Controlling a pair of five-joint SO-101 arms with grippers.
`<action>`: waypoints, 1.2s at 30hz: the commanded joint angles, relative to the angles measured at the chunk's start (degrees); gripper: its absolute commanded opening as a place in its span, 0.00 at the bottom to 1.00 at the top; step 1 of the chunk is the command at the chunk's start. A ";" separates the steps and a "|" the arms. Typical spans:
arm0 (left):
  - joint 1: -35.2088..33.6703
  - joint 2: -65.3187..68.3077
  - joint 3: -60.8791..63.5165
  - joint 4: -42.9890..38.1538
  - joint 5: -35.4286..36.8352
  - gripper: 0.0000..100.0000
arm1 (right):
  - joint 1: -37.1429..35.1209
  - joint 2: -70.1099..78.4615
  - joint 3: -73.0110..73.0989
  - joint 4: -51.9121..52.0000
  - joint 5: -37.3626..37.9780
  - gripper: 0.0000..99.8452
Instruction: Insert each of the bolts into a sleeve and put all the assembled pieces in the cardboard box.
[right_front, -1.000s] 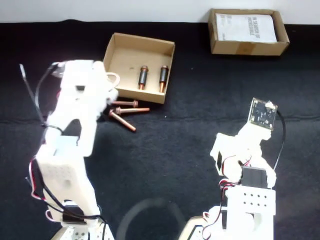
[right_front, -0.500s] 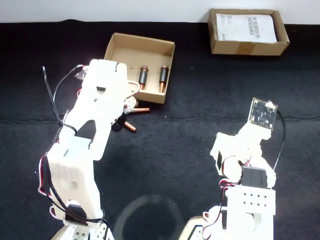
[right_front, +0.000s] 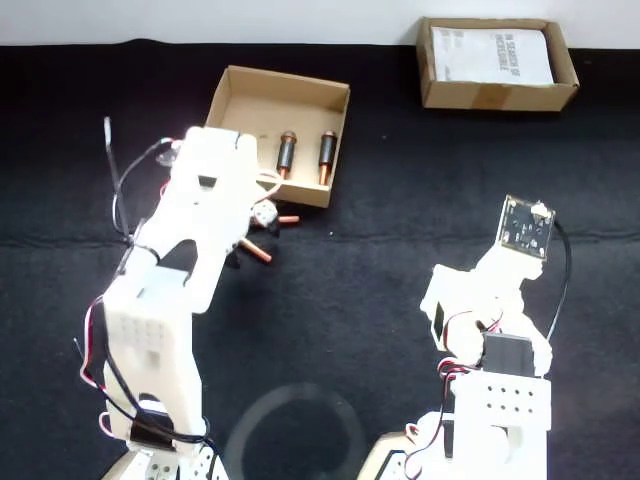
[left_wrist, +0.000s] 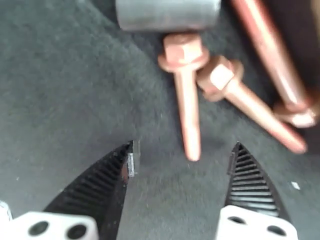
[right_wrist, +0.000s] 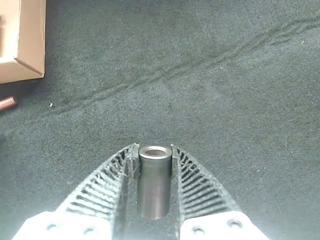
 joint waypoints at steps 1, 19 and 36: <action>-2.24 2.77 -2.07 -1.05 -0.18 0.29 | -0.48 -0.31 -0.40 -0.75 0.35 0.01; -7.25 4.70 -7.16 -1.41 -0.26 0.29 | -0.40 -0.31 0.22 -4.18 0.35 0.01; -11.65 11.21 -13.05 -2.11 -0.44 0.01 | -0.40 -0.04 0.22 -4.00 0.35 0.01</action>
